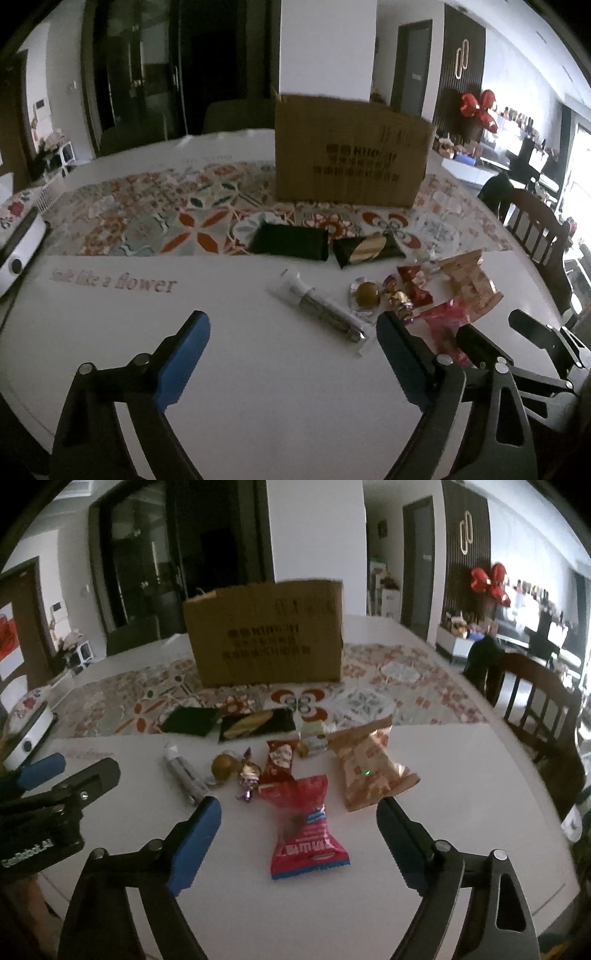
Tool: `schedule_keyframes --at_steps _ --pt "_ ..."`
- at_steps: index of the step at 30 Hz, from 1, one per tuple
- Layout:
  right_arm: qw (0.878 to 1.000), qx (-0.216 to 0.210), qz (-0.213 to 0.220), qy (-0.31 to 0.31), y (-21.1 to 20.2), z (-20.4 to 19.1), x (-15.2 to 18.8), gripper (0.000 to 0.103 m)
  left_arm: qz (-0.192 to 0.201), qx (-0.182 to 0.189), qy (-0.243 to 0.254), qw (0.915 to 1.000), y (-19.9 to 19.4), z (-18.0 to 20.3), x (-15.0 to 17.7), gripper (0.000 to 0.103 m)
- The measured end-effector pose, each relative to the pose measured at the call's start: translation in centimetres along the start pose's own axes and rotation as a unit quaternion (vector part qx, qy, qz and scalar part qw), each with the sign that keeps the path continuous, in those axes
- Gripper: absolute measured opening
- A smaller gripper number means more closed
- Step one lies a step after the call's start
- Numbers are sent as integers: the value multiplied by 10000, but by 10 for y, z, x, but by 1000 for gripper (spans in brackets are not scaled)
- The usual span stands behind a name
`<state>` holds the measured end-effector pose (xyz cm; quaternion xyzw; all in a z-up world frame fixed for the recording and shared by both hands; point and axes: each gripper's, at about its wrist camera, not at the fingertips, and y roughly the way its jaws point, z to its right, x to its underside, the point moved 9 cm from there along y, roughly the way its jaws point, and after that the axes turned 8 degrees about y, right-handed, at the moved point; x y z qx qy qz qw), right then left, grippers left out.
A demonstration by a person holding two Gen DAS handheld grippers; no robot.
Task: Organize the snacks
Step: 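Grasp the clear-wrapped bar with the left tool while the right tool grasps the red pastry bag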
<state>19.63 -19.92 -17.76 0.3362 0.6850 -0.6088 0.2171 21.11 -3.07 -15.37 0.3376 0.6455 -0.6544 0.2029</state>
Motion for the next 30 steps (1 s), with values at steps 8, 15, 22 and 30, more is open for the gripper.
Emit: schedule_keyframes --at_steps 8,15,22,30 --pt "9994 25 -330 113 27 4 8 76 -277 147 -194 9993 36 8 -2 86" --pt "9986 42 -485 190 44 6 8 69 -460 133 -307 9984 63 11 -3 77" --pt "9981 34 -572 206 54 4 9 68 -546 75 -381 9978 79 10 -2 75" --pt "9980 46 -621 139 60 3 11 51 -657 94 -452 9968 89 10 3 60"
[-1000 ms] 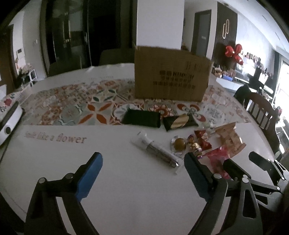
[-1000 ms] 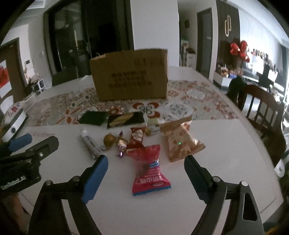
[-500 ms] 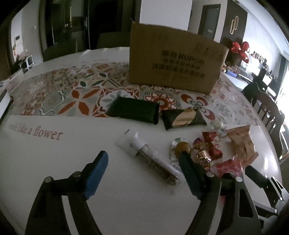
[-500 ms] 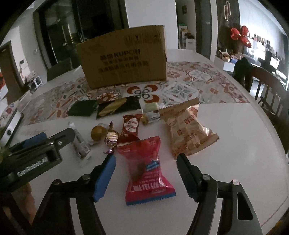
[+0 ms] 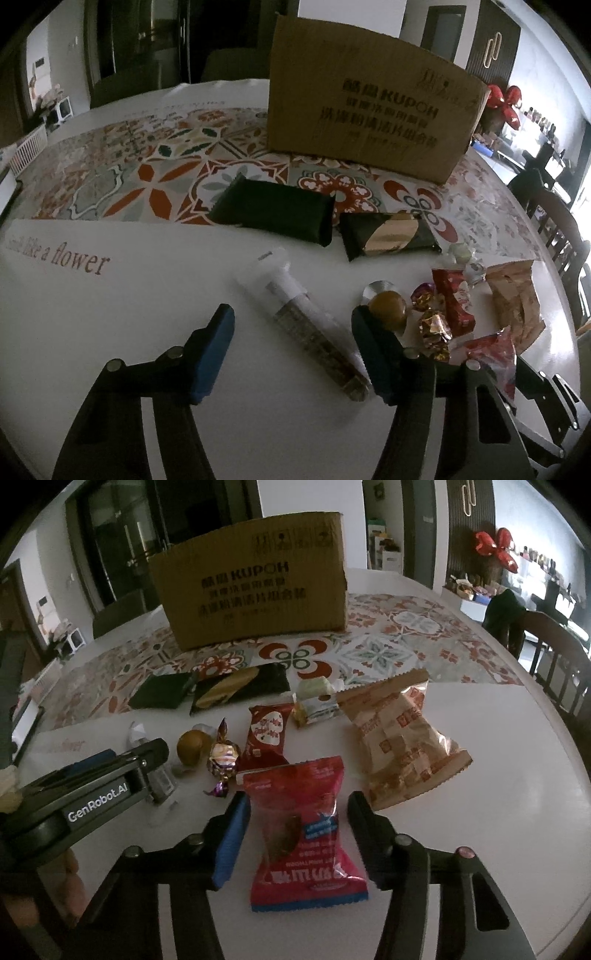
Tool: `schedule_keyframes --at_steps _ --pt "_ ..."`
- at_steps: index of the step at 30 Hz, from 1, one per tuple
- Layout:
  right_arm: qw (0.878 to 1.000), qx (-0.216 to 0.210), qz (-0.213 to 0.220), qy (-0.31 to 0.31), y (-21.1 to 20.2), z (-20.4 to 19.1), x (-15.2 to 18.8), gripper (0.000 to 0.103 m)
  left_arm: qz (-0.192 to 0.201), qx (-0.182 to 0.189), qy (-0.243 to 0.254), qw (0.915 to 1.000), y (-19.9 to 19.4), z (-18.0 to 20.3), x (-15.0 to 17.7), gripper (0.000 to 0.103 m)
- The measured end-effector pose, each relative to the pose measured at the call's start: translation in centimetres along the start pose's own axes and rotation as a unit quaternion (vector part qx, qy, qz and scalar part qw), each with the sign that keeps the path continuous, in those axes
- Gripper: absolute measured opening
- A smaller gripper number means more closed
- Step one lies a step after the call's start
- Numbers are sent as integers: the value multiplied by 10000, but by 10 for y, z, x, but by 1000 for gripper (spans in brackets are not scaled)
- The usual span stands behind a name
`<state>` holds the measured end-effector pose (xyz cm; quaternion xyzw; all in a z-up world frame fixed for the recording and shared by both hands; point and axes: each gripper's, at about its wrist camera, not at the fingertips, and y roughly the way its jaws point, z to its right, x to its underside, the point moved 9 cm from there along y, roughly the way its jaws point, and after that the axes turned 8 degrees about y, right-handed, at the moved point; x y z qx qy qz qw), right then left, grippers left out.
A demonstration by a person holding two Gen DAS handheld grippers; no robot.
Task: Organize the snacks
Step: 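Grasp the clear-wrapped bar with the left tool while the right tool grasps the red pastry bag, then carry both snacks to the cardboard box and open both tools inside it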
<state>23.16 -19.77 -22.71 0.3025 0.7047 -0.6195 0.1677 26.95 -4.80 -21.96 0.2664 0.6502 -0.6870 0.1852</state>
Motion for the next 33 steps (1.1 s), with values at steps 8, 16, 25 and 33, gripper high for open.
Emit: schedule_keyframes --at_steps 8,16,25,33 --pt "10000 8 21 -23 0 -2 -1 44 48 -65 213 9997 -1 -1 1 34" --pt "9997 -56 184 -116 -11 -7 -5 43 130 -4 563 9983 -15 5 5 18" --pt "9987 -121 438 -227 -28 -15 -12 43 353 128 568 9977 -33 5 5 17" --pt "9969 -212 723 -247 -48 -19 -25 43 690 270 644 9952 -63 9 -8 17"
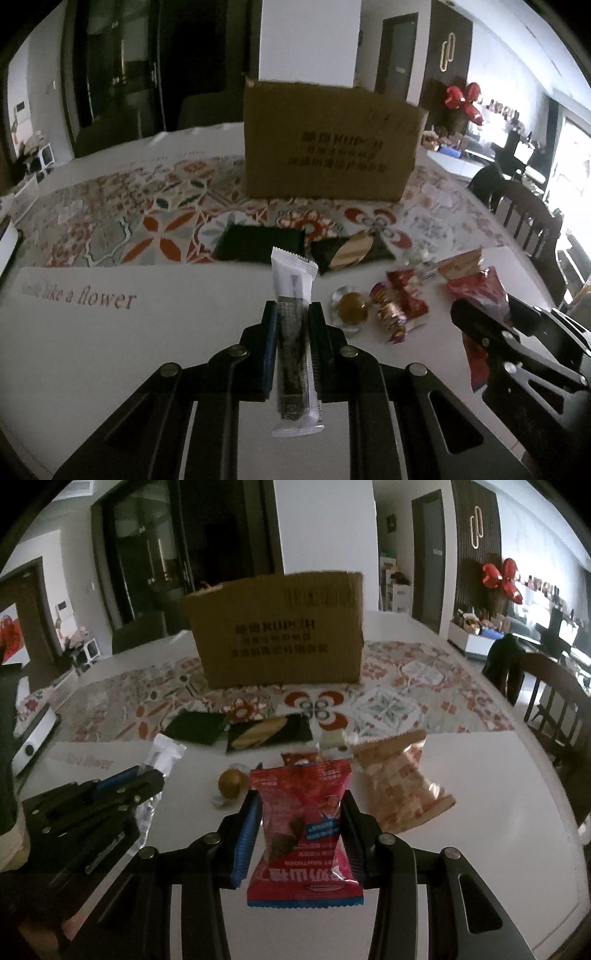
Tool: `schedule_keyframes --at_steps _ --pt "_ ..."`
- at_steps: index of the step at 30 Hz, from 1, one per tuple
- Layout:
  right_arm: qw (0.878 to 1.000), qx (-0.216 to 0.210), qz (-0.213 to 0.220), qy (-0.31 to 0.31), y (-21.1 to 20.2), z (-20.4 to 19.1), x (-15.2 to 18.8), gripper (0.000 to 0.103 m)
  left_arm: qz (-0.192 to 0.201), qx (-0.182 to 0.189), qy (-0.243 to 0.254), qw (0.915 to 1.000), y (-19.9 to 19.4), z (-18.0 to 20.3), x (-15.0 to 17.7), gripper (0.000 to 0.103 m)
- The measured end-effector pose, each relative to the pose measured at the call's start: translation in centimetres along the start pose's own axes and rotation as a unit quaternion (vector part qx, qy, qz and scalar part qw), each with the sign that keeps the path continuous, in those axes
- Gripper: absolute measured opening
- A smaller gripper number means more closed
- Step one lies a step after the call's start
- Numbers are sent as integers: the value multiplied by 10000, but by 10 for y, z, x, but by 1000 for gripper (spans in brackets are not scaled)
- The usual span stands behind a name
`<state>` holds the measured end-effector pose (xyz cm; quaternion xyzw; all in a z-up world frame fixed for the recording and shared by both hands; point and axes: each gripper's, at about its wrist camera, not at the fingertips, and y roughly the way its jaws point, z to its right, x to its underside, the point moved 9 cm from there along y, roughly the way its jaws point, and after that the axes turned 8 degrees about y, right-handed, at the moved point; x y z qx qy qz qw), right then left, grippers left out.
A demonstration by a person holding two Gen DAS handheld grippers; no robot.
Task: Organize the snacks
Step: 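Carry both snacks to the cardboard box and open both tools inside it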
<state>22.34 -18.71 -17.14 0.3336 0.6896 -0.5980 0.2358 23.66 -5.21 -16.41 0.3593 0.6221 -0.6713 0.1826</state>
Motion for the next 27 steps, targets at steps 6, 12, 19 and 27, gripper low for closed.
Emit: schedule_keyframes --at_steps 6,12,19,27 --pt "9997 -197 118 53 -10 -4 -16 43 138 328 -28 9994 -12 3 -16 17" --pt "9986 -464 174 191 -15 -10 -36 43 408 374 15 9985 -24 0 -40 17" --pt "9971 -565 493 117 -18 -19 -72 43 690 431 75 9967 -38 -6 -76 17" --pt "9951 -678 711 85 -10 -27 -123 43 1054 295 208 9938 -44 -15 -121 17"
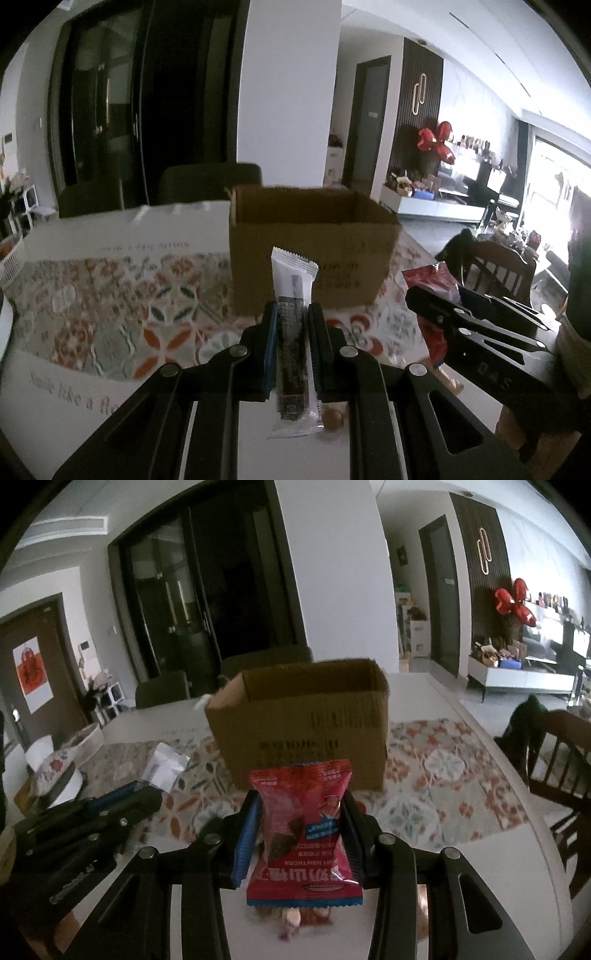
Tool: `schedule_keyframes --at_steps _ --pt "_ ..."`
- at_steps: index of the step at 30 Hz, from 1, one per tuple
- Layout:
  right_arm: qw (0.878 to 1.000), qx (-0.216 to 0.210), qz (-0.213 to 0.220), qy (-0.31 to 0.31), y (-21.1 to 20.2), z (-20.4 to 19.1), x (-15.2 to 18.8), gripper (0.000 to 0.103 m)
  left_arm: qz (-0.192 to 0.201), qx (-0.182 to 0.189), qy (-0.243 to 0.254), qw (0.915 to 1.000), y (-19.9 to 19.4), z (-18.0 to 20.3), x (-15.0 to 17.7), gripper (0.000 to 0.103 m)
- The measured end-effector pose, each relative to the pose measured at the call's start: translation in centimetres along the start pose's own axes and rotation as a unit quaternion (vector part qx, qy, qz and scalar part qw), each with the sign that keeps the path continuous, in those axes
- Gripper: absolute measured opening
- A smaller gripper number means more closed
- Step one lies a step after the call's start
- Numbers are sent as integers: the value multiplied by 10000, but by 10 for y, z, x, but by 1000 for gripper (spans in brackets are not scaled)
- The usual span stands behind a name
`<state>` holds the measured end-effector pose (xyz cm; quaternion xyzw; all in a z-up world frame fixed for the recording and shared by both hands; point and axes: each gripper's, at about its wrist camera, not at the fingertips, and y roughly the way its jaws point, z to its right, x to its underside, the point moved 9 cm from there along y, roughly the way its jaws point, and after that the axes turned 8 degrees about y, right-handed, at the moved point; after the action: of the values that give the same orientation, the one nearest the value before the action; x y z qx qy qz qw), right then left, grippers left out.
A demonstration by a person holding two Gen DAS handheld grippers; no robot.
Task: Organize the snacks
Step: 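Carry both snacks to the cardboard box and open both tools inside it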
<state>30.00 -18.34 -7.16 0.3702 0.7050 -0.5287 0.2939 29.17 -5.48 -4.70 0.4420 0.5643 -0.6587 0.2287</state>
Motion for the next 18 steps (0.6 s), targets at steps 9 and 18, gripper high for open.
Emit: schedule_keyframes --at_steps 9,18 --pt "9999 -26 76 -141 26 -2 -49 43 176 -4 209 9996 20 -10 -50 17" --pt "9996 -22 54 -288 55 -4 -101 43 124 200 405 9989 51 -12 -100 17"
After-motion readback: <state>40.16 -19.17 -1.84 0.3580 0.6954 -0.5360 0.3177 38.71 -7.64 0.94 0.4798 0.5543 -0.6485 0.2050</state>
